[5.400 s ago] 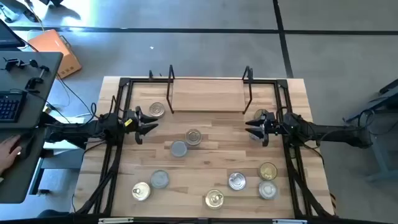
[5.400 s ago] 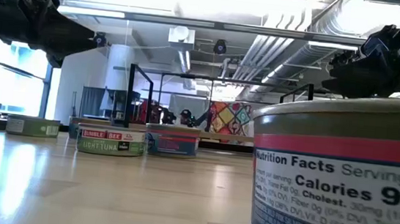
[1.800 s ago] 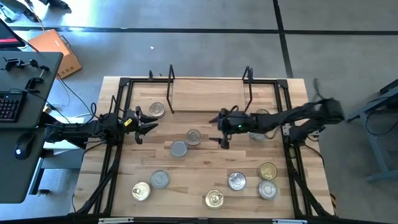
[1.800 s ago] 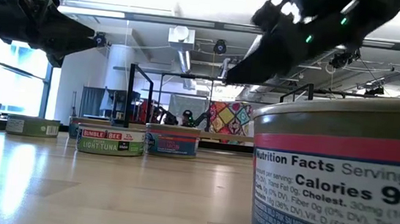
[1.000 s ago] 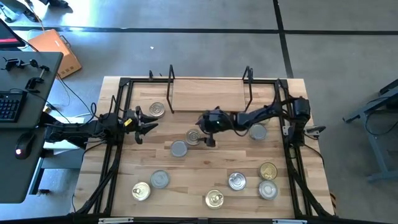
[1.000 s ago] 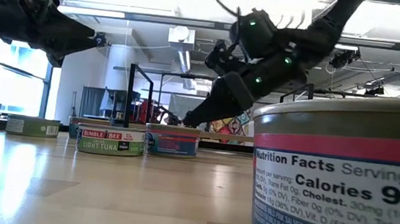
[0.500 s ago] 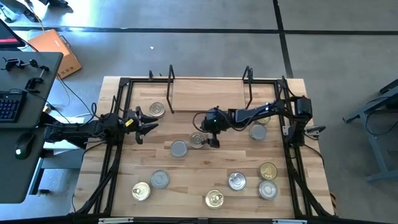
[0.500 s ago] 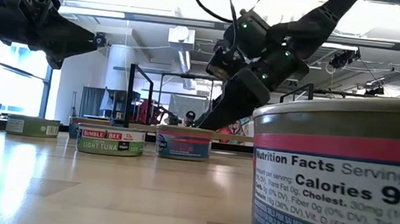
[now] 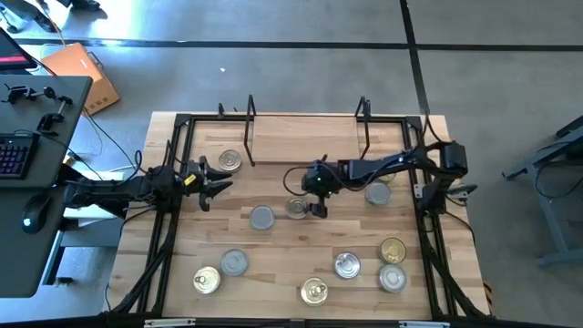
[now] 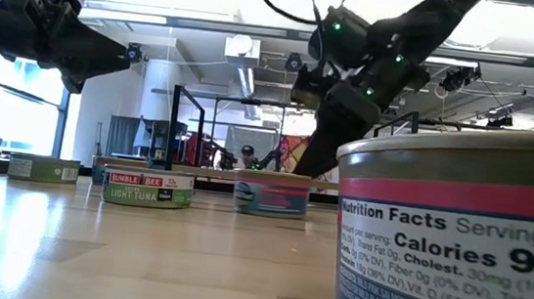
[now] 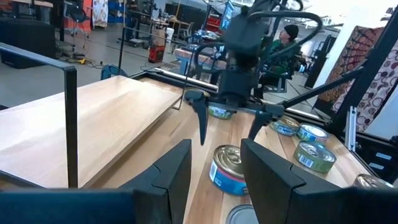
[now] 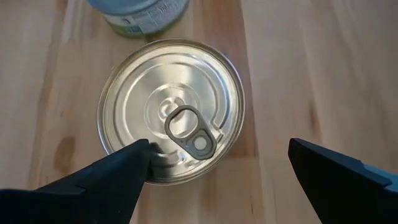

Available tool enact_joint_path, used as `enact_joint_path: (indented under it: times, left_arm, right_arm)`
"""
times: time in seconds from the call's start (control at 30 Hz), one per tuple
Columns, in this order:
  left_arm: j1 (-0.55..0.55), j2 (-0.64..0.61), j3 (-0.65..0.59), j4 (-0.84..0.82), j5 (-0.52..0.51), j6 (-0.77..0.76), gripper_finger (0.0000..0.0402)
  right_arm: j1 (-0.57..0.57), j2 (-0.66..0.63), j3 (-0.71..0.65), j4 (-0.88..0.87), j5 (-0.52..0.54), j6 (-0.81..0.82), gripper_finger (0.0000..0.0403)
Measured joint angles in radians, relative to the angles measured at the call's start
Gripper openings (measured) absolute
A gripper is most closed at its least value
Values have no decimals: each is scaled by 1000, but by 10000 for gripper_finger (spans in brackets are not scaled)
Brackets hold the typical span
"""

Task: Stack canned seafood by type on shelf
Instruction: Put the blue-pink tuna can on the shelf

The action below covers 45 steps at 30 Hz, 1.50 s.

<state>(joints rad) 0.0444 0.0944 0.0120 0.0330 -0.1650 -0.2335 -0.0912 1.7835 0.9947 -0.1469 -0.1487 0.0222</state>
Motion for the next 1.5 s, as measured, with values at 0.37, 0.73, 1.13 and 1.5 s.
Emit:
enact_joint_path:
  times: [0.37,0.73,1.13,1.5]
  left_arm:
    - [0,35,0,-5,32,0,130]
    - [0,45,0,-8,71,26,130]
    - [-108,299,0,245,95,81,96]
    - [-118,664,99,338,73,52,63]
  right_arm:
    - [126,-94,-64,-32,178,22,368]
    - [230,-285,-282,202,232,159,358]
    - [300,-183,-473,561,350,256,358]
    - [249,5,-473,822,293,181,358]
